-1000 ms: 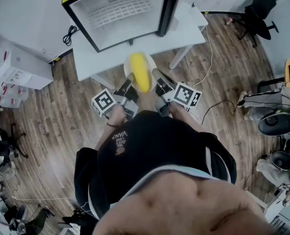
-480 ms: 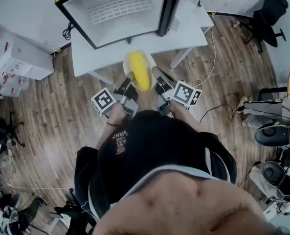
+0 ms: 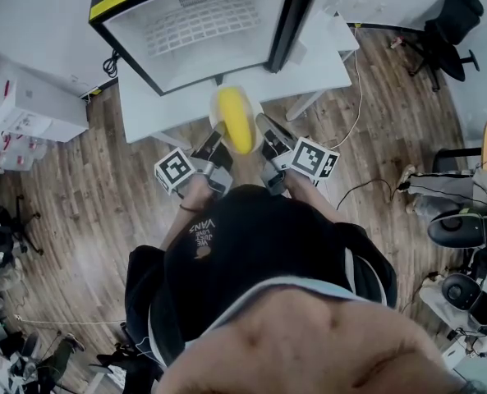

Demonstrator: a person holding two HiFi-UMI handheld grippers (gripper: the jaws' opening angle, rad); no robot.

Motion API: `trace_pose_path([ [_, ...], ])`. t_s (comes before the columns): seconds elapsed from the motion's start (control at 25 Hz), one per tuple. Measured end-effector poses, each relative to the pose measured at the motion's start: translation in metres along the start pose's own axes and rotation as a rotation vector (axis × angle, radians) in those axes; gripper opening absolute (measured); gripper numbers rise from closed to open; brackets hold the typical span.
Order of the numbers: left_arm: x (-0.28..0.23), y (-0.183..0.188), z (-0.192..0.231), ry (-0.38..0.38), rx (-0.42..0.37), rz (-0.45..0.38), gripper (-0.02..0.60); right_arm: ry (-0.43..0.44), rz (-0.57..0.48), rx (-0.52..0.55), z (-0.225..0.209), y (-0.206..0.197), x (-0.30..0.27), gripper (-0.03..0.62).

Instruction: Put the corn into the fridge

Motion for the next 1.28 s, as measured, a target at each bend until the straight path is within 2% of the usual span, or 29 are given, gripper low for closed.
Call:
trace_pose_path([
  [0.6, -0.031, 0.078, 0.003, -0.014, -0.007, 0.041, 0.046, -0.019, -0.041, 0.008, 0.008, 0.019, -0.075, 0.025],
  [0.72, -0.031, 0.092, 0.007, 0.003, -0.011, 0.054, 0.046, -0.027, -0.047, 0.01, 0.011, 0.018, -0.087, 0.025],
  [1.28, -0.044, 0.143, 0.016, -0.019, -0.021, 0.154, 0.046, -0.077, -0.139, 0.002, 0.017, 0.01, -0.125, 0.025],
])
Point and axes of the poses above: the fingertips, and each gripper's own axes: x backward along the fingers, z to its left, y out of its top, the point moved 7 cm from there along x, backward along the fingers, and after that the axes turned 1 degree about -z, right-handed, at the moved point
